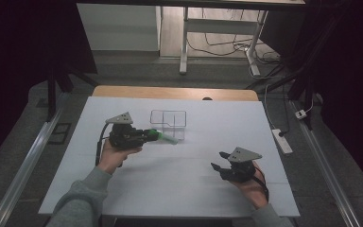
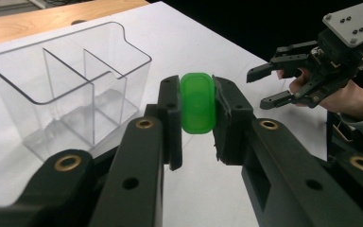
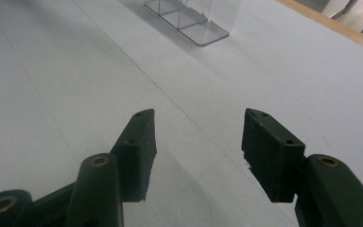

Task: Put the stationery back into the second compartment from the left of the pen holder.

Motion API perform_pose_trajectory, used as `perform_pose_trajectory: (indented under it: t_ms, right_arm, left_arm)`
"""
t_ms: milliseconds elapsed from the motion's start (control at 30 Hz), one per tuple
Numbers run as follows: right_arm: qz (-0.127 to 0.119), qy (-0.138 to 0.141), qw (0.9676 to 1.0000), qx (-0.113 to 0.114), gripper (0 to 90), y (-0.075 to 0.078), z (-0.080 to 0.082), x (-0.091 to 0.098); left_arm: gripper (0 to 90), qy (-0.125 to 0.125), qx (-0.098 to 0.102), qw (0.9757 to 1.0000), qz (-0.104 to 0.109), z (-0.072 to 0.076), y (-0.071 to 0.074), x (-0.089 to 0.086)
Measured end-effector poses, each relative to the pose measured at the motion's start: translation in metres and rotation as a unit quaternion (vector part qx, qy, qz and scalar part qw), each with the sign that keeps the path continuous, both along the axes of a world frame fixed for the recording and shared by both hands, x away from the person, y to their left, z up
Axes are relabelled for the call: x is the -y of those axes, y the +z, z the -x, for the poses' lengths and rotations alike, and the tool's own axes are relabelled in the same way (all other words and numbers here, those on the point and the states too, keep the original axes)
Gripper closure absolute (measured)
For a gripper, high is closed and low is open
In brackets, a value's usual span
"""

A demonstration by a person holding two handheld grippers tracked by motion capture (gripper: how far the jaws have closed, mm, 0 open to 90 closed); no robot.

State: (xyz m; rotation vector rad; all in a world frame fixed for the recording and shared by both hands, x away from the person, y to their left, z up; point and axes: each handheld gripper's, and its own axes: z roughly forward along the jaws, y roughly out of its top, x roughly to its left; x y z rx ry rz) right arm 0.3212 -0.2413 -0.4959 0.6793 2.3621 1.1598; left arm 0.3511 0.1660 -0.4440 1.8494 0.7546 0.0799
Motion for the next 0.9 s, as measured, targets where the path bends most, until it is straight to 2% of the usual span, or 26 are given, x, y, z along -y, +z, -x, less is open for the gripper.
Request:
perform_pose_trajectory:
  t_ms: [200,567,767,900]
  right_arm:
    - [-0.004,-0.005,1.0000,0.004,44.3,0.001,0.001,0.011]
    - [-0.002,-0.021,0.9998,0.002,43.4,-0.001,0.001,0.022]
    - [-0.001,-0.023,0.9997,0.004,43.0,-0.002,0.000,0.023]
    - [-0.001,-0.024,0.9997,0.005,42.7,-0.002,0.000,0.024]
  left_arm:
    - [74.4,0.004,0.009,0.9999,-0.013,-0.007,0.013,-0.002]
    - [74.3,0.016,0.023,0.9993,-0.024,-0.017,0.038,-0.006]
    - [74.4,0.025,0.031,0.9983,-0.043,-0.029,0.053,-0.006]
    - [74.3,0.031,0.030,0.9975,-0.056,-0.037,0.059,-0.006]
